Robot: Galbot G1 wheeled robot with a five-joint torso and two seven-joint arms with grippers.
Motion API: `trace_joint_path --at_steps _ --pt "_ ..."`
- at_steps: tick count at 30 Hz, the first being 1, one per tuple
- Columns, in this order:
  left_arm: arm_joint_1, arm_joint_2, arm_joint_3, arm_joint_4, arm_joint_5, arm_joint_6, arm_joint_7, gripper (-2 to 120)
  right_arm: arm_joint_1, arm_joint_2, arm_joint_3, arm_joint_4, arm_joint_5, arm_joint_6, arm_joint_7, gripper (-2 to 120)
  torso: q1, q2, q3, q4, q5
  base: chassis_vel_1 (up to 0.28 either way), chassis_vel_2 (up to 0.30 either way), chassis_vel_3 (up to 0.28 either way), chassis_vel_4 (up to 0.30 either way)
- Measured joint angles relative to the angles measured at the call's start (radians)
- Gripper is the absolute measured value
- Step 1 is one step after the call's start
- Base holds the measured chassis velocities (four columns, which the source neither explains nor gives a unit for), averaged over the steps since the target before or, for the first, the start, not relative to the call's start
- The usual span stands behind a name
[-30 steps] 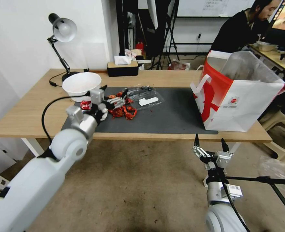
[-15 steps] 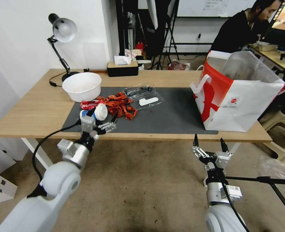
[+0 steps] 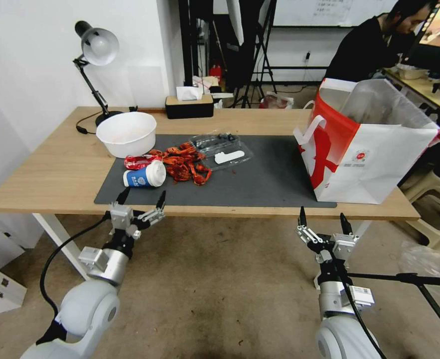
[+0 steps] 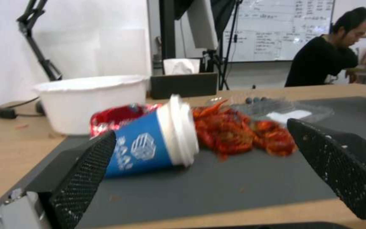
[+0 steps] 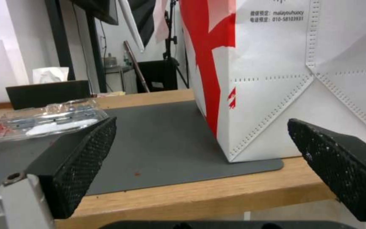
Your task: Pick up the trash from the table and place it into the takeout bag.
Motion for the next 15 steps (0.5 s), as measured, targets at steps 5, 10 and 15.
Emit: trace_joint_path --at_steps 5,10,15 --pt "0.03 -0.017 -0.009 0.022 0.022 -0.039 0.003 100 0.002 0.0 -0.003 -0.004 0.0 0.0 0.0 100 0.0 0.0 0.0 -0.0001 0.0001 0.0 0.0 0.0 0.0" --pt "0.036 -0.02 -0.015 0.025 0.034 -0.05 0.006 100 0.005 0.004 -0.008 -0.008 -0.001 0.0 0.0 100 0.0 0.0 0.0 -0.0001 0.0001 0.0 0.0 0.0 0.0" --pt "0.02 -0.01 -0.013 0.031 0.035 -0.049 0.01 100 0.004 0.007 -0.008 -0.012 -0.003 0.002 0.0 100 0.0 0.0 0.0 0.0 0.0 0.0 0.0 0.0 0.0"
